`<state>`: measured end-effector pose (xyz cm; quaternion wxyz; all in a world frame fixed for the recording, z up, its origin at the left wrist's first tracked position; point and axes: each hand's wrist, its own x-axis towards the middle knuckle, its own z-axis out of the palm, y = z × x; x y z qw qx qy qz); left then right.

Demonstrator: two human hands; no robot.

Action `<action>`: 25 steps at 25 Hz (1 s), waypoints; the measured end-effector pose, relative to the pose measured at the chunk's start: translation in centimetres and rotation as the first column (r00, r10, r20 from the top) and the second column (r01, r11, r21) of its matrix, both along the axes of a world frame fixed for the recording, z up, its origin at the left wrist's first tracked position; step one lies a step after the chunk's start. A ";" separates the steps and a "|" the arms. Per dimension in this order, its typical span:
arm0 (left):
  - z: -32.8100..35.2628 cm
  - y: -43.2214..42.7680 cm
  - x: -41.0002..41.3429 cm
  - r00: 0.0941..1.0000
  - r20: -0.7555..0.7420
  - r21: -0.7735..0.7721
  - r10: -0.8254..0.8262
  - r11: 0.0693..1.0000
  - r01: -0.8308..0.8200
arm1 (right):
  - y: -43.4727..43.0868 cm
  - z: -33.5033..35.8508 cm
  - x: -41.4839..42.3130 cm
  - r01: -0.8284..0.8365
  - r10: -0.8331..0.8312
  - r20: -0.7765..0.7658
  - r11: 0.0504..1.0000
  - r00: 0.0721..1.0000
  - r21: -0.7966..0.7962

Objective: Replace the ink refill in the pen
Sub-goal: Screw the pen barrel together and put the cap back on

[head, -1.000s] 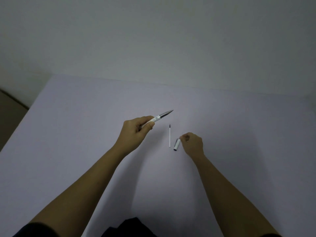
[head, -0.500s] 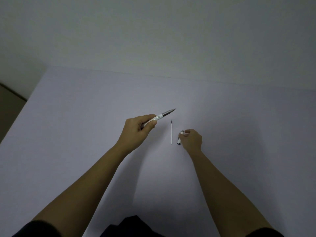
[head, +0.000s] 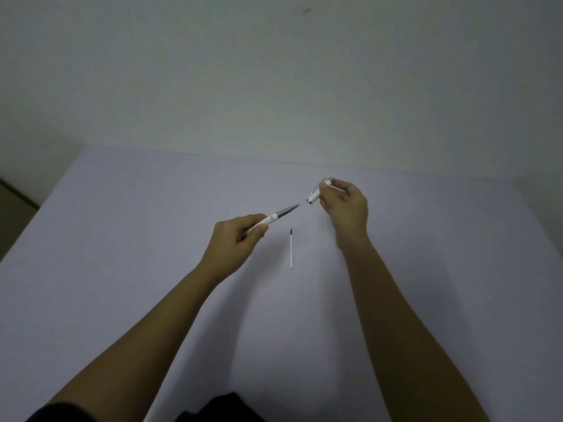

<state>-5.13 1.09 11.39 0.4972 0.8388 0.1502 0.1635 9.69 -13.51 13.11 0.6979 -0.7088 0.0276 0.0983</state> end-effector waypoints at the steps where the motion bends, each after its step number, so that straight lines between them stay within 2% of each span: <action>1: 0.2 -0.1 -0.1 1.000 0.009 0.011 0.007 1.000 -0.007 | 0.0 0.6 -0.3 -0.011 0.011 0.001 0.999 1.000 0.038; 6: 1.1 -0.3 -0.3 0.999 0.030 0.036 0.019 0.999 -0.020 | 0.0 2.4 -1.7 -0.053 0.052 0.013 0.991 0.999 0.124; 17: 2.2 -0.9 -0.3 0.996 0.081 0.047 0.028 0.998 -0.032 | 0.4 2.9 -4.0 -0.158 0.156 0.032 0.983 0.987 0.090; 20: 2.2 -1.0 -0.2 0.995 0.085 0.050 0.052 0.997 -0.057 | 0.5 2.8 -4.8 -0.225 0.220 0.083 0.973 0.972 0.046; 25: 2.1 -1.3 -0.2 0.993 0.089 0.043 0.072 0.996 -0.076 | 0.6 3.0 -5.1 -0.230 0.228 0.126 0.973 0.965 0.001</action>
